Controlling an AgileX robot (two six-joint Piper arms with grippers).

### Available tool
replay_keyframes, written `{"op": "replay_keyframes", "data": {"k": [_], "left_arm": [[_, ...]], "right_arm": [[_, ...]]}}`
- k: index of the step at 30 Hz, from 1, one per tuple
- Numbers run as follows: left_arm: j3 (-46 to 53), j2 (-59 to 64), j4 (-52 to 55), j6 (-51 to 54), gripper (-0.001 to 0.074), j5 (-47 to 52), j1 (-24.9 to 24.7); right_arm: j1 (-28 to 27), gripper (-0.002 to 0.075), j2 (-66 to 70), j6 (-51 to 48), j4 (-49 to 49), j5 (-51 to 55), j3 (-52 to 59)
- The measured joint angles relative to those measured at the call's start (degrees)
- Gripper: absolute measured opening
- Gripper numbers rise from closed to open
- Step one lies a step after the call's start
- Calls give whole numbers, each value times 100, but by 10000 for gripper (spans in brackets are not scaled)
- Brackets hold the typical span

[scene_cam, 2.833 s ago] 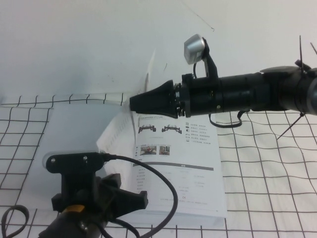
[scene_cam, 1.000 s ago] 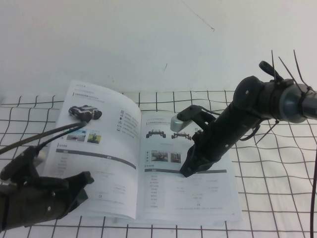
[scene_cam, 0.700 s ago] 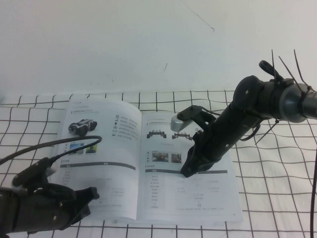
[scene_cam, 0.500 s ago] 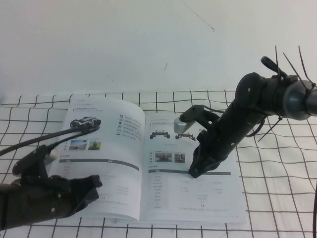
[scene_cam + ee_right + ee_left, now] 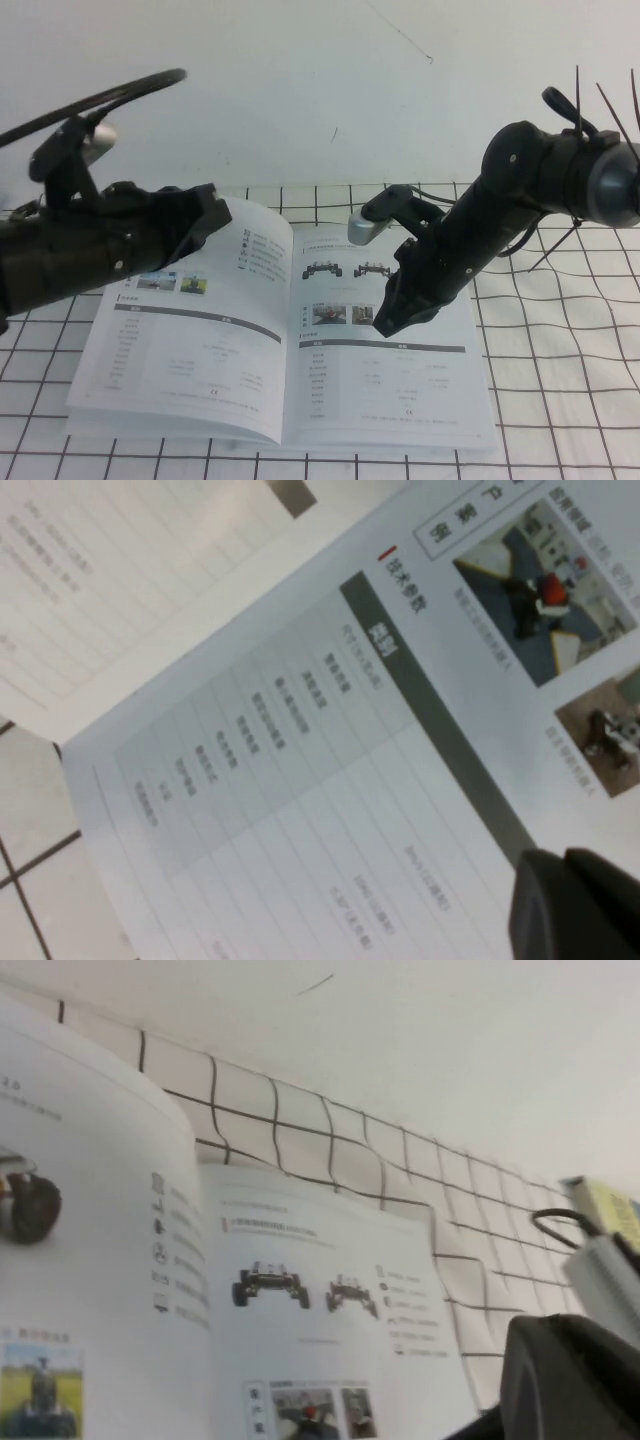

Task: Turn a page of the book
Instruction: Open the closed book

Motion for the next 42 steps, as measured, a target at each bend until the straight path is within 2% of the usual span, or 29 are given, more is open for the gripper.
{"op": "replay_keyframes", "data": {"k": [4,9,24,35,38,42], "left_arm": [[-520,985,539,-29,-2,-80,-117],[-654,1805,1271,-107,-2,-476,-248],[-654,2032,3906,-1229,-2,-454,-257],[-654,2450,4256,-1626,-2,-55,-257],[-654,2168,4256,-1666,-2,11,-257],[-643,1238,4245,-1577,-2,25,-257]], "right_arm": [[12,1,0,108,14,-86,0],[12,1,0,344,3,-186,24],[12,0,306,1090,-366,-279,154],[12,0,-65,1203,-559,-116,167],[25,0,-675,1167,-1038,109,167],[24,0,-1823,1356,-2152,290,167]]}}
